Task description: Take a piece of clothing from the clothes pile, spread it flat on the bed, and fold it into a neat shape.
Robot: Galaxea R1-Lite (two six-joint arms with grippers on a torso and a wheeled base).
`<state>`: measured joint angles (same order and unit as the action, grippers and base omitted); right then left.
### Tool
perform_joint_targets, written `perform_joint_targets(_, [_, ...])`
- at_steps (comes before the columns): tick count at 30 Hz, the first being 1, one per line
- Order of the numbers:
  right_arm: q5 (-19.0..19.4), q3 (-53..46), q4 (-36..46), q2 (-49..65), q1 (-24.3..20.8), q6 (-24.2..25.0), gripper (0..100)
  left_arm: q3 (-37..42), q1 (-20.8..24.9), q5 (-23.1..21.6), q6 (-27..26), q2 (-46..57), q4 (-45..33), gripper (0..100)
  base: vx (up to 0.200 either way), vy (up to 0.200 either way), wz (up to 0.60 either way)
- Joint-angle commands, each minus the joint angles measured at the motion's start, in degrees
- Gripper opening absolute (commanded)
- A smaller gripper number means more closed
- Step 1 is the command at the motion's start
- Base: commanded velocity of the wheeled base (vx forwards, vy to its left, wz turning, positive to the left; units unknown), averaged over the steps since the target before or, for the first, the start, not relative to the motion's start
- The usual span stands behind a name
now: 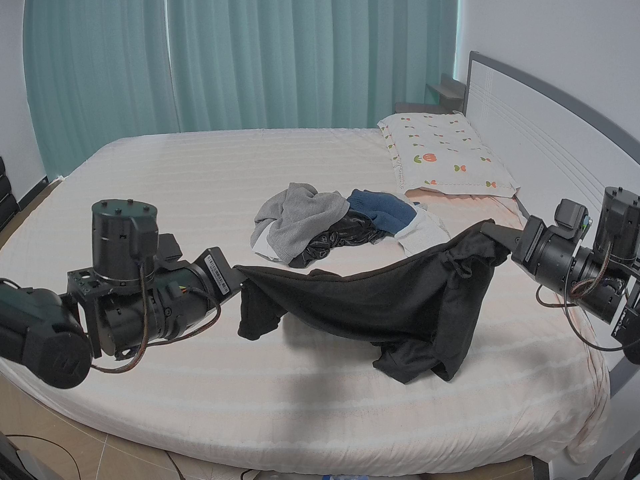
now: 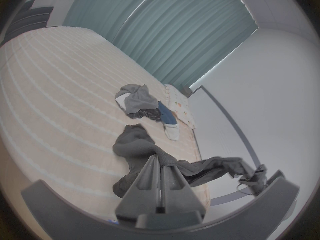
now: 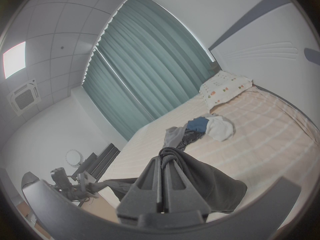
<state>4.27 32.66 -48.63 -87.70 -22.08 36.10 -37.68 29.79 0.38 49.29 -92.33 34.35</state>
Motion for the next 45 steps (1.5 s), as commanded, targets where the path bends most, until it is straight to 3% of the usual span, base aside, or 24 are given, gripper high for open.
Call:
perform_joint_targets(1, [0.1,-1.7,-1.2,-3.0,-0.4,2.8,0,4.6,0.3,-0.6,2.9,0.7,3.2,0,0.0,0.0,0.0])
perform_joint_targets(6, [0.2,-1.9,-2.3,-3.5,-0.5,6.8,0,7.2,0.4,-0.6,3.9,0.8,3.3,0,0.0,0.0,0.0])
perform_joint_targets(17, [-0.5,-3.4,-2.3,-3.5,-1.5,6.6,0,8.1,0.4,-0.8,4.7,1.0,3.3,0,-0.073,0.0,0.0])
perform_joint_targets(23, [-0.7,-3.9,-2.3,-2.5,-1.3,6.5,0,8.1,0.1,-3.9,6.1,0.8,3.4,0,-0.067,0.0,0.0])
perform_joint_targets(40, [-0.4,-5.2,-2.3,-2.7,-0.5,6.7,0,8.1,-0.6,-3.5,6.3,0.0,3.4,0,0.0,0.0,0.0])
perform_joint_targets(45, [-0.4,-5.3,-2.3,-2.7,-0.3,6.8,0,8.1,-0.6,-3.5,6.3,0.4,3.3,0,-0.2,0.0,0.0])
